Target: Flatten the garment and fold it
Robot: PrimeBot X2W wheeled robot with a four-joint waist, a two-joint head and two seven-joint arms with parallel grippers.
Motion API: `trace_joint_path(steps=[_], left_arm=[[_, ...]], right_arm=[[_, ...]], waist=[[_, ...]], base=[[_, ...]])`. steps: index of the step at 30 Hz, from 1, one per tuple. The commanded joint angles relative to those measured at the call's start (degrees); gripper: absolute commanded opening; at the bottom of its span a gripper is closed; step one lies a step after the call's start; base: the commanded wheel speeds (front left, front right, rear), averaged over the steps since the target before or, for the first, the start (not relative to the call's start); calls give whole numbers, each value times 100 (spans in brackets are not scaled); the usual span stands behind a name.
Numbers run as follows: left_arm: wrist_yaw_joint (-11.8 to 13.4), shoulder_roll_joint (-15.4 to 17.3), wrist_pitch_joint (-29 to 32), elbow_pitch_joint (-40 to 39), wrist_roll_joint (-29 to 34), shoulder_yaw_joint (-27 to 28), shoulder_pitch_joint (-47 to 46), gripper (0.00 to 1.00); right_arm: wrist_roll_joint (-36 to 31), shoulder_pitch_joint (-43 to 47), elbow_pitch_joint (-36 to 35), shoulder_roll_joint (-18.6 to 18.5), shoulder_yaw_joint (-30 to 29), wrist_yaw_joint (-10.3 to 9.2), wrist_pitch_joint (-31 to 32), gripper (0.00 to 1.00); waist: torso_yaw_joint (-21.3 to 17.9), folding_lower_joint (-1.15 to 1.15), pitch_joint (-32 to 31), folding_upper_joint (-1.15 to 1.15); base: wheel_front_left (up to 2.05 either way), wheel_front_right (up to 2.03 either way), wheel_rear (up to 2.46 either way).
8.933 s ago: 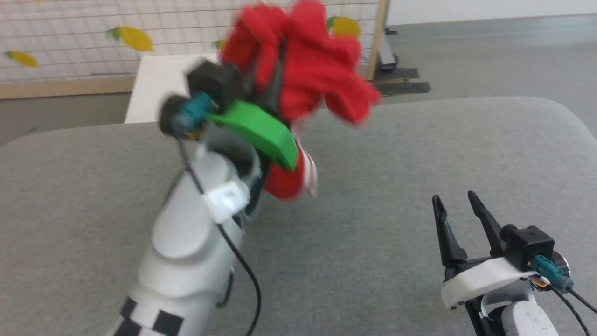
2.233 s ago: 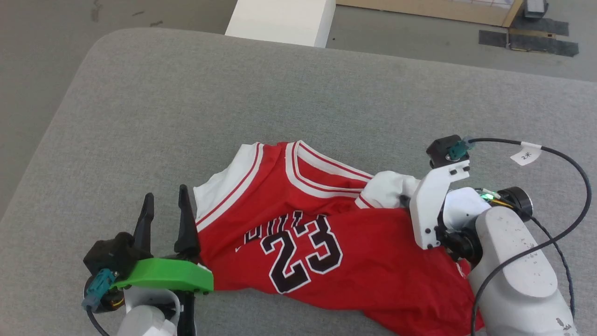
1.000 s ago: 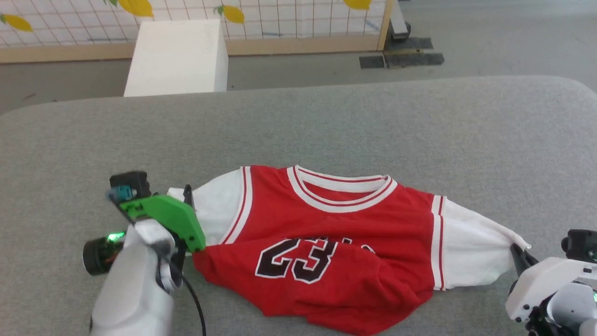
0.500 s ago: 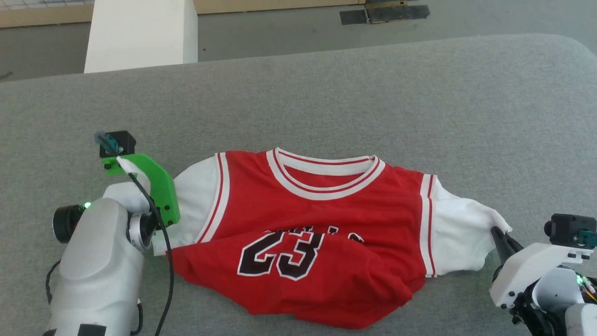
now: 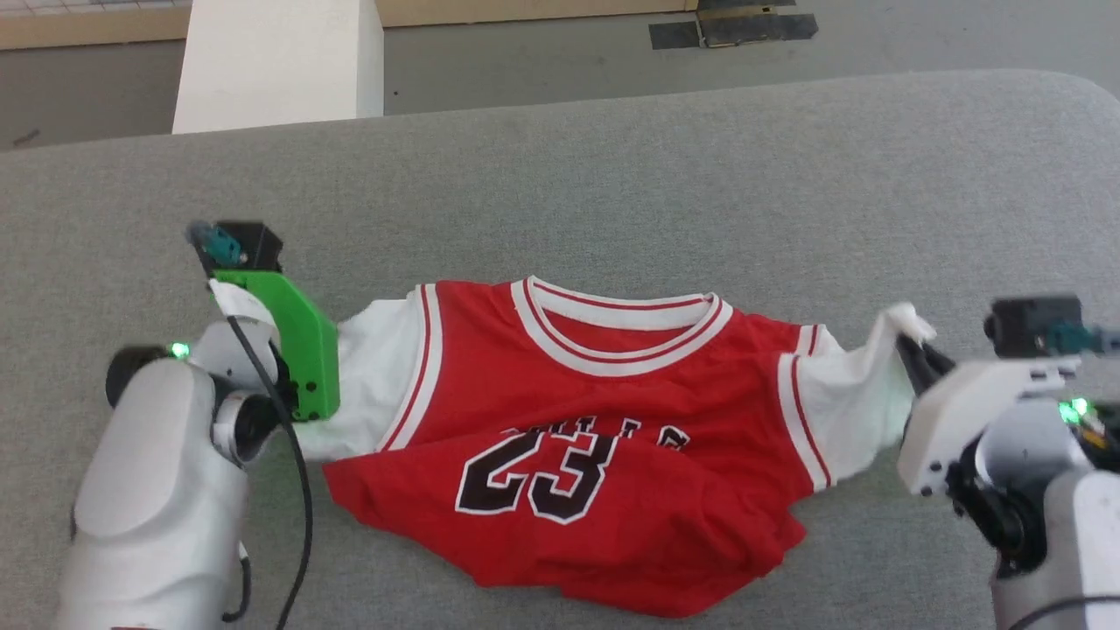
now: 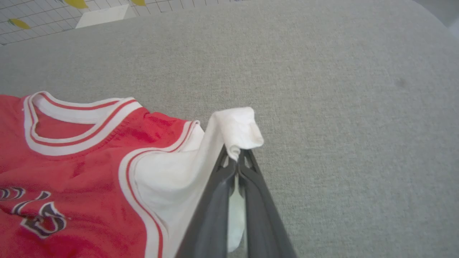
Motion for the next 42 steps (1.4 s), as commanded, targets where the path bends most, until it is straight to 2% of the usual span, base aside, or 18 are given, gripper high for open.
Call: trace_joint_path(steps=[1, 8, 13, 17, 22, 30, 35, 42], left_arm=[[-50, 169, -79, -200, -30, -20, -32, 0], [-92, 736, -533, -986, 125, 39, -683, 0], [193, 889, -1261, -1228, 451, 265, -1519, 0], [450, 995, -2024, -1327, 793, 400, -2251, 0], [747, 957, -2942, -1191, 965, 602, -3095, 0], [1018, 787, -4299, -905, 907, 908, -4103, 0], [836, 659, -4594, -633, 709, 889, -3932, 0], [383, 482, -4479, 0, 391, 681, -2640, 0]], right_arm=[[-108, -264, -85, -169, 118, -9, 145, 0], [-172, -1681, -40, -1102, 820, -9, 771, 0], [-167, -3122, 345, -1595, 1252, -9, 871, 0], [-196, -4296, 774, -1653, 1381, -9, 639, 0], [-448, -5561, 1276, -1620, 1492, -9, 116, 0], [-1013, -7074, 1763, -1384, 1199, -9, -1144, 0], [-1007, -7110, 2074, -1262, 1003, -9, -1605, 0], [-364, -5611, 2336, -1320, 1209, -9, -1726, 0]], waist=[[31, 0, 60, 0], [118, 0, 433, 0], [155, 0, 844, 0], [201, 0, 1134, 0], [282, 0, 1396, 0], [440, 0, 1509, 0], [509, 0, 1387, 0], [501, 0, 1048, 0]], base=[[0, 0, 0], [0, 0, 0], [0, 0, 0], [0, 0, 0], [0, 0, 0], [0, 0, 0], [0, 0, 0], [0, 0, 0]])
